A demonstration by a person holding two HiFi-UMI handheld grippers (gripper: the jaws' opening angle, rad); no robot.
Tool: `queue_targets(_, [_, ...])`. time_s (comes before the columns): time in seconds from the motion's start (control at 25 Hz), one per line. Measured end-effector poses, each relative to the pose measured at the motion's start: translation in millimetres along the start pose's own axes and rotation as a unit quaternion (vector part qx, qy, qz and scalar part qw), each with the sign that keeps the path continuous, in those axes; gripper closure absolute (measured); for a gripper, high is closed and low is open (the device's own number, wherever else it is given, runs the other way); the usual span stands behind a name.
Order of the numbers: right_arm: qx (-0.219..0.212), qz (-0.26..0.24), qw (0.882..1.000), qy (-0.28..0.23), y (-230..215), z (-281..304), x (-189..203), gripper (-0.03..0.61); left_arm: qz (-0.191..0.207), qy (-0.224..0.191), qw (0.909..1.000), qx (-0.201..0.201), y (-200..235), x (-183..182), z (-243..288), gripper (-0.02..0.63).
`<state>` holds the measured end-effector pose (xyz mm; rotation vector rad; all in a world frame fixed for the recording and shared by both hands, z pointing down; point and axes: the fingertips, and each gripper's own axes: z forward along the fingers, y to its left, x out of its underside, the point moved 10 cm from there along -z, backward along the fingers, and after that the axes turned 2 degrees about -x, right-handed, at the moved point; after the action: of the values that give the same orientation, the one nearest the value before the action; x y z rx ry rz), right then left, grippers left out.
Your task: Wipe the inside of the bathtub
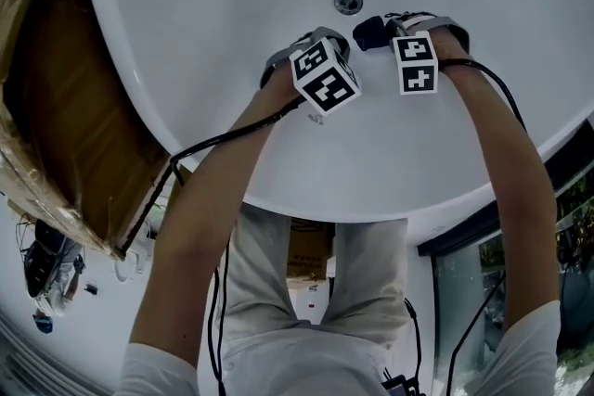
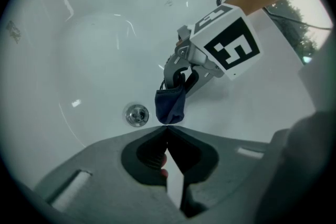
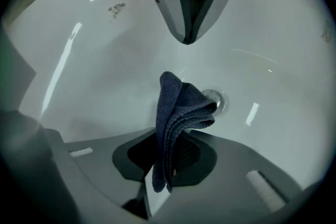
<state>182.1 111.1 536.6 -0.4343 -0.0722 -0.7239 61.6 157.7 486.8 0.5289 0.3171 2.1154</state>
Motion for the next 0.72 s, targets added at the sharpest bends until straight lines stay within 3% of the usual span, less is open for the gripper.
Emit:
queue_targets(0.36, [-0.042,0.029,0.999,-0.002,-8.1,37.8,-4.4,0.525,0.006,0.014,0.9999,0.005,6.6,11.2,20.8,0.614])
queue_targets(0.72, [-0.046,0.068,0.996,0.022,-10.1,63.4,-4.1,0.523,0.015,0.014,0.9997,0.013,6.5,7.3,29.8,0.614])
